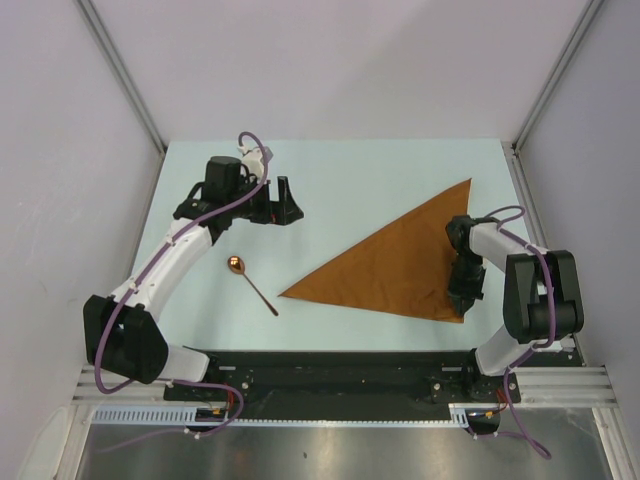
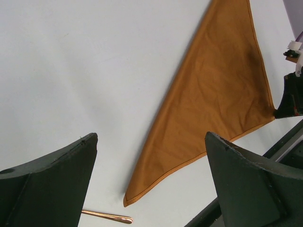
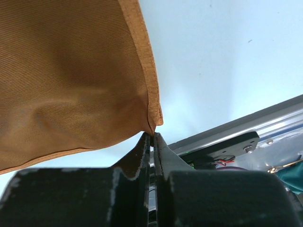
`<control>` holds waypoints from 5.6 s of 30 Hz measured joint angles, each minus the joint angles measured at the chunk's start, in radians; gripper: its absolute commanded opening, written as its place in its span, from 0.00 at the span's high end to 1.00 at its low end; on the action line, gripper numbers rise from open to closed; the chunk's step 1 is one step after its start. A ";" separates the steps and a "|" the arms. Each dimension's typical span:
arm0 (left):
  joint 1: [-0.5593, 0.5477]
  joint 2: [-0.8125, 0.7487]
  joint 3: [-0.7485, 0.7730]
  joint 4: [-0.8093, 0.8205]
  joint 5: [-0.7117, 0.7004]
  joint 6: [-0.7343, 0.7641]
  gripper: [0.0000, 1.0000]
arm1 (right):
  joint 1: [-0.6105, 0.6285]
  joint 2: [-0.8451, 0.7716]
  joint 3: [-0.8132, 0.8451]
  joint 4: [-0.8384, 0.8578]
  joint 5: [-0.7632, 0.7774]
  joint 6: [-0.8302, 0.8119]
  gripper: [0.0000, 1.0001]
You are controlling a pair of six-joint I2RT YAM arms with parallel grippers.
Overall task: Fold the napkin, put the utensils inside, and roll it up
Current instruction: Fold the napkin, then grab a utensil with the right arm, then place the utensil onto the napkin
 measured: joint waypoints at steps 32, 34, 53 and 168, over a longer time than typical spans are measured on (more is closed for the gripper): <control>0.489 0.028 -0.101 0.084 -0.066 -0.079 0.00 | 0.812 0.353 0.673 0.399 -0.171 -0.075 0.51; 0.525 0.042 -0.101 0.085 -0.081 -0.085 0.01 | 0.883 0.450 0.771 0.446 -0.161 -0.102 0.53; 0.573 0.038 -0.112 0.129 -0.048 -0.125 0.00 | 1.028 0.842 1.172 0.595 -0.122 -0.300 0.63; 0.614 0.011 -0.166 0.239 0.154 -0.243 0.00 | 0.428 0.312 0.319 0.557 0.385 0.952 0.75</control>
